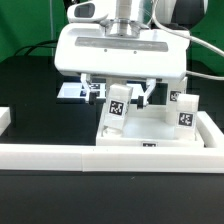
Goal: Assemble square table
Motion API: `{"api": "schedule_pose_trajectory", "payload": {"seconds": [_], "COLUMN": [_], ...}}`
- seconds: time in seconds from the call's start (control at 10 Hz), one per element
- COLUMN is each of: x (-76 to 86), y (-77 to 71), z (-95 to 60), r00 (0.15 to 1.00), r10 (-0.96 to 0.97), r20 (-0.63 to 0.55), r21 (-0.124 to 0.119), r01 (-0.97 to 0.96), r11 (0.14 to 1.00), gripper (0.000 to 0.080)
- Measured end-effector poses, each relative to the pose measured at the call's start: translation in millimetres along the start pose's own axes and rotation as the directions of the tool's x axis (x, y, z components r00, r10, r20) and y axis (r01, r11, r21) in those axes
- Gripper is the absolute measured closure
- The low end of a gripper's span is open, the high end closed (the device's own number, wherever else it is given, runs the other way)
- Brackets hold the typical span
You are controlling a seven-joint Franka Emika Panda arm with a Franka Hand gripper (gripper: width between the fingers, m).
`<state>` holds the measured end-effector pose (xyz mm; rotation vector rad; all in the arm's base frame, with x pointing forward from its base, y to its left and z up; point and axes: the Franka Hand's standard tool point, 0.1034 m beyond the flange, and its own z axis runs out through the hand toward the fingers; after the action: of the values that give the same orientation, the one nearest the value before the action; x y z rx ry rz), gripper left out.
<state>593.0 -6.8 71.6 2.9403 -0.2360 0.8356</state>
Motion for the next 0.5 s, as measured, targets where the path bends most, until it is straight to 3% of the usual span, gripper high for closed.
{"api": "schedule_pose_trajectory", "payload": {"seconds": [0.5], "x": [-0.4], "y": [0.6], "z": [0.2], "r00": [1.0], "r10": [0.003], "r20": [0.008], "r21": [0.001], "r01": [-0.003], "r11": [1.0], "gripper": [0.0151]}}
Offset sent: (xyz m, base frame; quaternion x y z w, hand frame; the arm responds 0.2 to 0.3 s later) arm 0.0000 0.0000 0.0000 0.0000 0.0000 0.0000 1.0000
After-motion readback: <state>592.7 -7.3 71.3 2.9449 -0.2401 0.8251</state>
